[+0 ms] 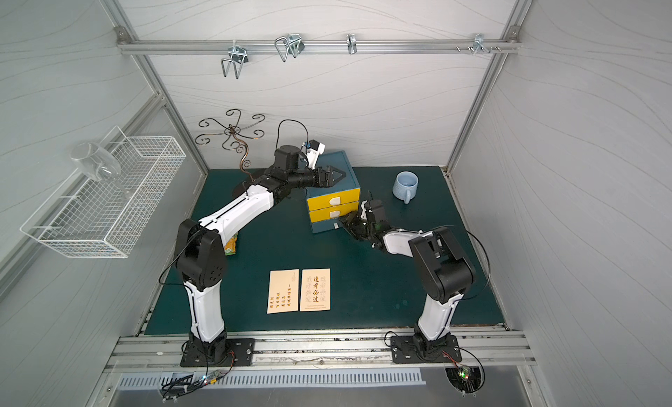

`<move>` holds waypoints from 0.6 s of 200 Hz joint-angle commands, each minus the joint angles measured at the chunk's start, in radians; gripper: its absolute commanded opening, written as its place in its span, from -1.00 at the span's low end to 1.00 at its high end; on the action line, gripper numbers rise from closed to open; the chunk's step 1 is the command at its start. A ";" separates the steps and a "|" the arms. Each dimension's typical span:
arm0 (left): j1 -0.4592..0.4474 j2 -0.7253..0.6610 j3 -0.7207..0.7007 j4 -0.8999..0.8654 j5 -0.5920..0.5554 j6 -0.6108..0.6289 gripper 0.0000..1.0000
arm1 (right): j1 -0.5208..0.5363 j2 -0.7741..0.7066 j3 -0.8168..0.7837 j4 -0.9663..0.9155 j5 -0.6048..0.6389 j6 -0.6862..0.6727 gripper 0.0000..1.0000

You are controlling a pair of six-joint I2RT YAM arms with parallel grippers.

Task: Take the postcards out of the drawer
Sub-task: Close the drawer in the storage box, then open the drawer in the storage box.

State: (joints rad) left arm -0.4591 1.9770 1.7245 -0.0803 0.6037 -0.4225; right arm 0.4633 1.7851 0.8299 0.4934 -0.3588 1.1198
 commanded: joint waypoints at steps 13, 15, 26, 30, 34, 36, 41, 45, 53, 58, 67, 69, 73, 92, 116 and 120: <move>0.008 0.066 -0.060 -0.216 0.008 -0.027 0.85 | -0.005 0.135 -0.084 0.357 -0.054 0.164 -0.05; 0.008 0.064 -0.060 -0.217 0.008 -0.027 0.85 | -0.005 0.145 -0.087 0.381 -0.054 0.173 -0.05; 0.010 0.061 -0.063 -0.218 0.008 -0.027 0.86 | -0.003 0.193 -0.106 0.500 -0.056 0.219 -0.04; 0.010 0.060 -0.063 -0.218 0.008 -0.027 0.86 | -0.003 0.210 -0.111 0.539 -0.056 0.234 -0.04; 0.010 0.060 -0.063 -0.218 0.008 -0.026 0.86 | -0.003 0.227 -0.115 0.575 -0.054 0.251 -0.03; 0.010 0.060 -0.063 -0.218 0.008 -0.025 0.86 | -0.003 0.236 -0.117 0.591 -0.054 0.256 -0.03; 0.010 0.059 -0.066 -0.218 0.009 -0.025 0.86 | -0.003 0.256 -0.120 0.630 -0.054 0.274 -0.02; 0.010 0.058 -0.066 -0.218 0.010 -0.025 0.87 | -0.002 0.273 -0.124 0.661 -0.053 0.285 -0.01; 0.010 0.057 -0.067 -0.217 0.010 -0.025 0.87 | -0.002 0.303 -0.128 0.725 -0.048 0.311 -0.01; 0.010 0.057 -0.067 -0.219 0.010 -0.025 0.87 | 0.000 0.321 -0.132 0.762 -0.043 0.324 0.00; 0.010 0.057 -0.069 -0.219 0.011 -0.025 0.88 | 0.001 0.348 -0.137 0.798 -0.039 0.341 0.02; 0.010 0.058 -0.069 -0.220 0.011 -0.025 0.88 | 0.001 0.351 -0.137 0.799 -0.041 0.343 0.02; 0.010 0.058 -0.070 -0.220 0.011 -0.025 0.88 | 0.001 0.355 -0.136 0.798 -0.041 0.344 0.02; 0.010 0.060 -0.074 -0.219 0.012 -0.027 0.89 | 0.008 0.368 -0.136 0.795 -0.041 0.333 0.04; 0.010 0.062 -0.076 -0.217 0.013 -0.027 0.89 | 0.014 0.384 -0.123 0.797 -0.045 0.336 -0.02; 0.010 0.062 -0.076 -0.219 0.013 -0.027 0.90 | 0.015 0.387 -0.120 0.797 -0.046 0.336 -0.05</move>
State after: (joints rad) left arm -0.4526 1.9717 1.7176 -0.0788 0.6178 -0.4221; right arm 0.4671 2.1368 0.7063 1.2560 -0.4038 1.4307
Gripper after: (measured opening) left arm 0.946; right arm 0.499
